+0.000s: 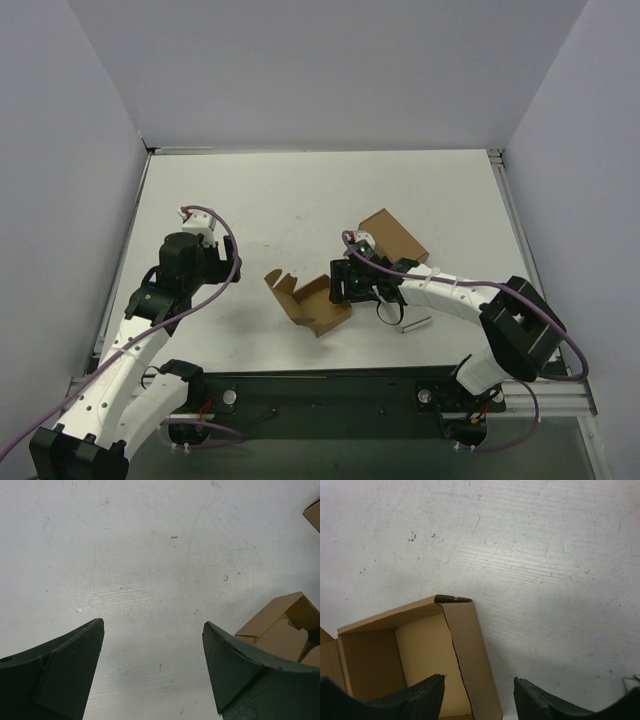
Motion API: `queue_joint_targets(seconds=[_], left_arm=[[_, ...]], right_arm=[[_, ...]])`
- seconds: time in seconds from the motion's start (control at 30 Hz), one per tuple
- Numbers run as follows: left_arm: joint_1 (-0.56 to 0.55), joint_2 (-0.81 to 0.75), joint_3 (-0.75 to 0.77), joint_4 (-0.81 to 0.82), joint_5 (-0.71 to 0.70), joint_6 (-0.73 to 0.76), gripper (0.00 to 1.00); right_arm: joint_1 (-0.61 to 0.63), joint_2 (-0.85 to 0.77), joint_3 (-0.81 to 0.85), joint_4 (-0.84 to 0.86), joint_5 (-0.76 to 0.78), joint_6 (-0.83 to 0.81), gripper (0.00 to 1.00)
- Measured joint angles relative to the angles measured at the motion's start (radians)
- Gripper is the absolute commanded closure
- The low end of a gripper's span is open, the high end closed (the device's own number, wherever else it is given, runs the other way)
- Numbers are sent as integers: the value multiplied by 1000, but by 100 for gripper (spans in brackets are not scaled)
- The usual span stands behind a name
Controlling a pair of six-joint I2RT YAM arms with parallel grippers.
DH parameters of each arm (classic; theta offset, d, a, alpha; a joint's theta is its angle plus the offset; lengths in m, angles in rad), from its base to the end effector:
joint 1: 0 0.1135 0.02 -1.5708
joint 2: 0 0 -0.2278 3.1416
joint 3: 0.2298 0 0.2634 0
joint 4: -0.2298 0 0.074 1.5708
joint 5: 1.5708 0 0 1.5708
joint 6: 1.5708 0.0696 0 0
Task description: Fold the paper box
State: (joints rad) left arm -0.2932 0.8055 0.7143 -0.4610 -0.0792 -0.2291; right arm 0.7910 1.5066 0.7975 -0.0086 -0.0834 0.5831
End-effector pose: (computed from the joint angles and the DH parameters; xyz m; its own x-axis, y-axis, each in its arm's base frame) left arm 0.2363 -0.0656 0.2390 -0.5398 -0.0735 -0.8386 0.1038 0.9828 -0.1529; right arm 0.2399 0.2509 0.1251 -0.8005 -0.0291 -0.5987 -0.3737 0.8051 0.4605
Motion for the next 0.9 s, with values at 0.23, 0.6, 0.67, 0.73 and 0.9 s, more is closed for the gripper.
queue_joint_targets(seconds=[0.23, 0.6, 0.67, 0.73, 0.9], left_arm=[[0, 0, 0, -3, -5, 0, 11], [0, 1, -2, -6, 2, -3, 11], [0, 1, -2, -6, 6, -3, 11], [0, 1, -2, -6, 10, -3, 11], [0, 1, -6, -6, 24, -3, 11]], right_arm=[[99, -126, -131, 4, -14, 106, 38], [165, -344, -219, 6, -35, 167, 25], [125, -391, -200, -26, -14, 108, 25], [84, -401, -159, -50, 5, 26, 27], [61, -304, -41, -55, 7, -214, 33]])
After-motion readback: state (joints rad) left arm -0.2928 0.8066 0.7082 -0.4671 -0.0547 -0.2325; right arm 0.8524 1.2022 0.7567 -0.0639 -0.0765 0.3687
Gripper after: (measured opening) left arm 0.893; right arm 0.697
